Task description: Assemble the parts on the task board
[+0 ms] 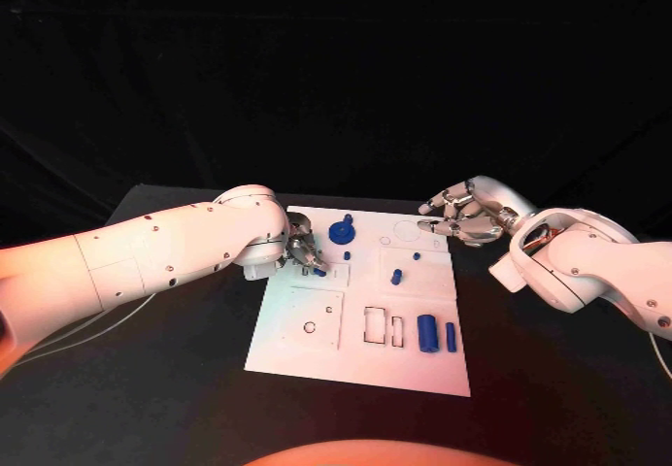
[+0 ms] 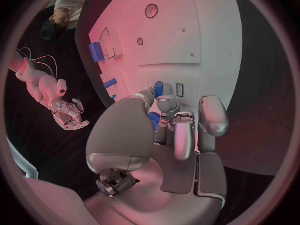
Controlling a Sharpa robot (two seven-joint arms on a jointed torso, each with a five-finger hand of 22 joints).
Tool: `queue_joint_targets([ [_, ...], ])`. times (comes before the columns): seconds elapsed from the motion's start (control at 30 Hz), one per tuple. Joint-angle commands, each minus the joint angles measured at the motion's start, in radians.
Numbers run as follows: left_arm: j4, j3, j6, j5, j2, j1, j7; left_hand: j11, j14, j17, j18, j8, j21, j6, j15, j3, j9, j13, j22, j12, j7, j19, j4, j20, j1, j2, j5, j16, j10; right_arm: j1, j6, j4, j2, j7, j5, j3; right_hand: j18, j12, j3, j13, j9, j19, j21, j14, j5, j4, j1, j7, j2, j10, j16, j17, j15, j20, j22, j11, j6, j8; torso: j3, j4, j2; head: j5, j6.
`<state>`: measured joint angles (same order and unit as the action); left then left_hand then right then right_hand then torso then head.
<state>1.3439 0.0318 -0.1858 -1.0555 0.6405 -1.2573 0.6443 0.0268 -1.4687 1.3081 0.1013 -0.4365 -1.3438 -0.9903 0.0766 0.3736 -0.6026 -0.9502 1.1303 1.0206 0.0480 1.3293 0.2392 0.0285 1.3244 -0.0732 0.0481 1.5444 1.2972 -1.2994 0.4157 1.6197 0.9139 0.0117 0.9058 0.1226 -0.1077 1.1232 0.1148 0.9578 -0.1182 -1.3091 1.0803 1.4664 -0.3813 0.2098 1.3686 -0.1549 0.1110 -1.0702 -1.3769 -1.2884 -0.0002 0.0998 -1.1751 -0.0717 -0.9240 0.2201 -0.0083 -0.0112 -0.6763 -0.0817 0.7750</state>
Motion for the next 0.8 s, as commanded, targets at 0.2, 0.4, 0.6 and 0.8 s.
queue_joint_targets([
  [0.2,0.004,0.000,-0.026,0.000,0.001,0.001,0.001,0.002,-0.091,0.225,-0.010,-0.008,-0.006,-0.003,0.008,0.098,-0.002,0.000,0.001,-0.001,-0.006,0.005,-0.084,-0.004,-0.001,-0.003,0.003,0.002,0.009,0.001,-0.013,0.000,0.000,-0.001,0.009,0.000,-0.002,-0.005,-0.003,-0.002,-0.001,-0.001,-0.004,0.038,-0.008,0.007,-0.011,0.001,-0.003,0.002,0.006,0.000,-0.007,-0.001,0.002,0.002,0.006,0.007,0.0003,0.0001,0.000,-0.001,0.001],
  [0.4,0.006,0.000,-0.026,0.015,0.000,0.001,0.001,0.002,-0.091,0.225,-0.010,-0.009,-0.006,-0.003,0.008,0.102,-0.003,0.000,0.002,-0.001,-0.006,0.005,-0.086,-0.004,-0.003,-0.005,0.003,0.002,0.010,0.001,-0.013,0.000,-0.001,-0.001,0.010,0.000,-0.002,-0.005,-0.003,-0.002,-0.001,-0.001,-0.004,0.038,-0.008,0.007,-0.011,0.001,-0.003,0.002,0.006,0.000,-0.007,-0.001,0.002,0.002,0.006,0.007,-0.0004,0.0003,0.000,-0.002,0.001],
  [0.6,0.001,0.000,-0.035,0.018,-0.005,0.001,0.007,0.001,-0.091,0.225,-0.010,-0.012,-0.006,-0.005,0.007,0.110,-0.008,-0.001,0.002,-0.001,-0.005,0.004,-0.081,-0.003,-0.025,-0.013,0.002,0.002,0.012,0.001,-0.014,0.000,-0.001,-0.002,0.010,0.000,-0.002,-0.005,-0.003,-0.002,-0.001,-0.001,-0.004,0.038,-0.008,0.007,-0.011,0.001,-0.003,0.002,0.006,0.000,-0.007,-0.001,0.002,0.002,0.006,0.007,0.0001,-0.0009,0.000,-0.002,0.001],
  [0.8,-0.004,0.000,-0.052,0.005,-0.012,0.001,0.024,-0.001,-0.091,0.226,-0.010,-0.016,-0.005,-0.017,0.005,0.083,-0.013,-0.006,0.001,0.005,-0.004,0.004,-0.046,-0.002,-0.098,-0.046,0.002,0.002,0.016,0.001,-0.014,0.000,0.000,-0.002,0.010,0.000,-0.002,-0.005,-0.003,-0.002,-0.001,-0.001,-0.004,0.038,-0.008,0.007,-0.011,0.001,-0.003,0.002,0.006,0.000,-0.007,-0.001,0.002,0.002,0.006,0.007,0.0003,0.0000,0.000,-0.003,0.003],
])
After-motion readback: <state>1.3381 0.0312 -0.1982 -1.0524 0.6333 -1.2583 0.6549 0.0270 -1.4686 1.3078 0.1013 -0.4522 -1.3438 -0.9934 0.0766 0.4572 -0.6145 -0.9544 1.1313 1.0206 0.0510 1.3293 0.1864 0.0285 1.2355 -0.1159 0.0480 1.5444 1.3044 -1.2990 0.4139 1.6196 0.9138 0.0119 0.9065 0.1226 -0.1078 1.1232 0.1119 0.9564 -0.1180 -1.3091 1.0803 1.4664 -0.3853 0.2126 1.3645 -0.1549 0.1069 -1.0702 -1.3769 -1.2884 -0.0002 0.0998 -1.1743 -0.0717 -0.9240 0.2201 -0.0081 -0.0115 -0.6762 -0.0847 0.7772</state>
